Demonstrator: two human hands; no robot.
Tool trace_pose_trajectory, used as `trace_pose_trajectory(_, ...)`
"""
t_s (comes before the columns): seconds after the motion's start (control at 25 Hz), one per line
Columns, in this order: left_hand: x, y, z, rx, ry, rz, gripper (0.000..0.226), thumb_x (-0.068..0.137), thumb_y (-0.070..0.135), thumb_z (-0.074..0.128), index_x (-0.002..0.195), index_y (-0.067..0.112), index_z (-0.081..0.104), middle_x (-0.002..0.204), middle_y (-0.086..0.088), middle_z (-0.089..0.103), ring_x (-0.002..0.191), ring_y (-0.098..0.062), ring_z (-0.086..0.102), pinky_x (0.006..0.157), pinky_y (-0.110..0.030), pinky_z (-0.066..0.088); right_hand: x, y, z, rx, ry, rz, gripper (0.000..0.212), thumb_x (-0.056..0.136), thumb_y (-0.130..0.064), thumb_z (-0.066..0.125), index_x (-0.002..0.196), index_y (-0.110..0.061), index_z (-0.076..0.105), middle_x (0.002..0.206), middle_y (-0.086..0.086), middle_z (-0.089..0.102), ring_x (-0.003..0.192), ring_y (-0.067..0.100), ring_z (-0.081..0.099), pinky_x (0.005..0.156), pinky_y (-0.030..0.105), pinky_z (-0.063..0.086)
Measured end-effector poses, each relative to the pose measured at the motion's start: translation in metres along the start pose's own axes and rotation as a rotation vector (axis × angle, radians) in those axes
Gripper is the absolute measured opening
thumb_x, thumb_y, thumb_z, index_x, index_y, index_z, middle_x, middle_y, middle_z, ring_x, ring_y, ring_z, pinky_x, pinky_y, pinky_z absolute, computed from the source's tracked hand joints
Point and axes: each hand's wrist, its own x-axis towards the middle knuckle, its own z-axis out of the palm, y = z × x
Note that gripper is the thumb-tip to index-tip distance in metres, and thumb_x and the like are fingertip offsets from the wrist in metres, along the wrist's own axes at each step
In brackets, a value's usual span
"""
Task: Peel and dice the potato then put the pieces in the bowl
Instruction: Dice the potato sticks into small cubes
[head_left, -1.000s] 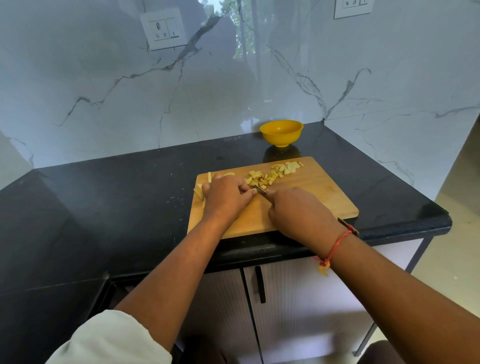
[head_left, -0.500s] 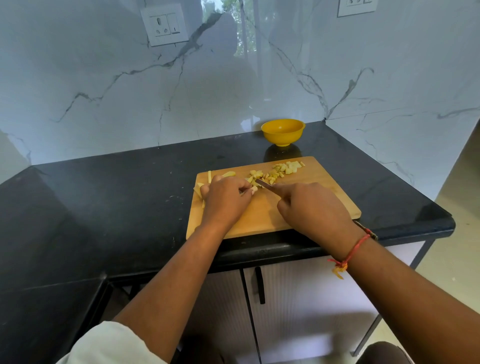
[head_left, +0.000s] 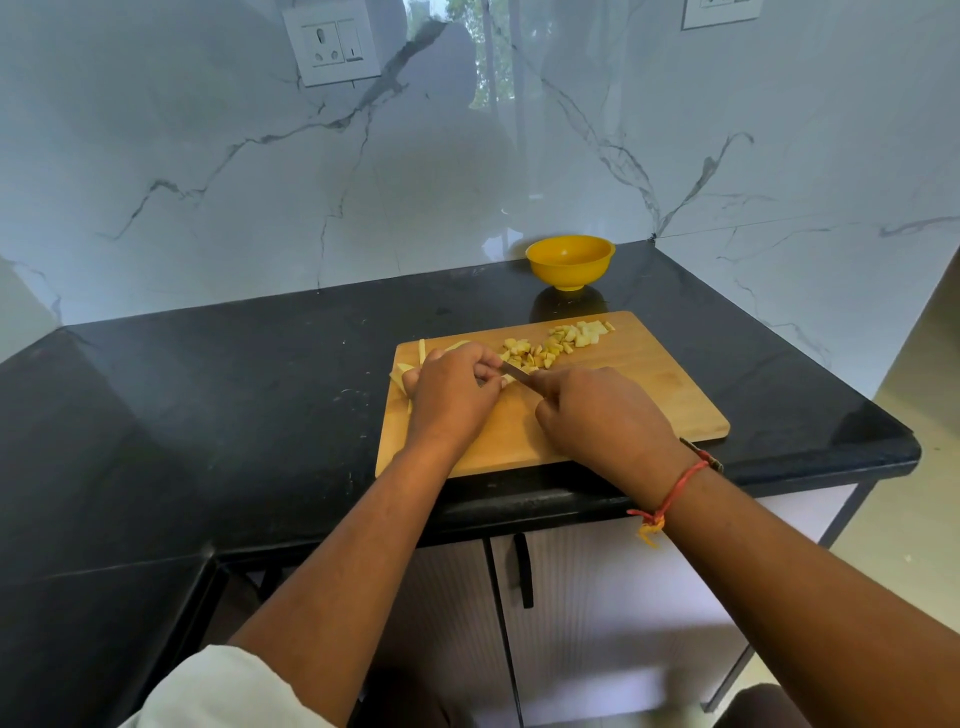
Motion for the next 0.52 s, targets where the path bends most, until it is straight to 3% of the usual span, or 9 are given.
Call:
trace_pose_trajectory(0.16,0.000,0.001,0.001,-0.011,0.032,-0.003,0.011,0.088,0.036,0.072,0.089,0.038,0.062,0.083,0.019,0.069,0.113,-0.011,0.058,0.087,-0.032,0.018,0.006,-0.004,0.006,-0.086,-0.063,0.040,0.051,0.101,-0.024,0.042,0.148,-0.043,0.042,0.099,0.002,0.055,0.090,0.022,0.059,0.073,0.035,0.052)
trace_pose_trajectory(0.32,0.002,-0.002,0.005,-0.014,0.046,-0.001,0.009,0.088,0.037,0.072,0.088,0.037,0.063,0.089,0.016,0.072,0.113,-0.012,0.059,0.090,-0.035,0.025,-0.001,-0.004,0.000,-0.145,-0.147,0.038,0.058,0.101,-0.018,0.050,0.154,-0.036,0.034,0.120,0.008,0.059,0.108,0.026,0.061,0.084,0.038,0.054)
trace_pose_trajectory(0.44,0.003,-0.004,0.007,-0.002,0.051,0.010,0.009,0.089,0.037,0.071,0.095,0.035,0.065,0.089,0.017,0.072,0.115,-0.013,0.056,0.092,-0.037,0.027,-0.013,0.005,0.000,-0.210,-0.110,0.008,0.063,0.102,-0.020,0.046,0.155,-0.044,0.024,0.091,0.001,0.051,0.090,0.022,0.059,0.078,0.039,0.057)
trace_pose_trajectory(0.52,0.002,-0.002,0.006,0.015,0.060,0.022,0.012,0.090,0.038,0.069,0.101,0.033,0.066,0.090,0.017,0.073,0.117,-0.013,0.053,0.089,-0.036,0.025,-0.018,0.013,0.002,-0.247,-0.052,-0.019,0.062,0.103,-0.022,0.044,0.156,-0.045,0.020,0.083,-0.003,0.040,0.084,0.019,0.055,0.073,0.036,0.056)
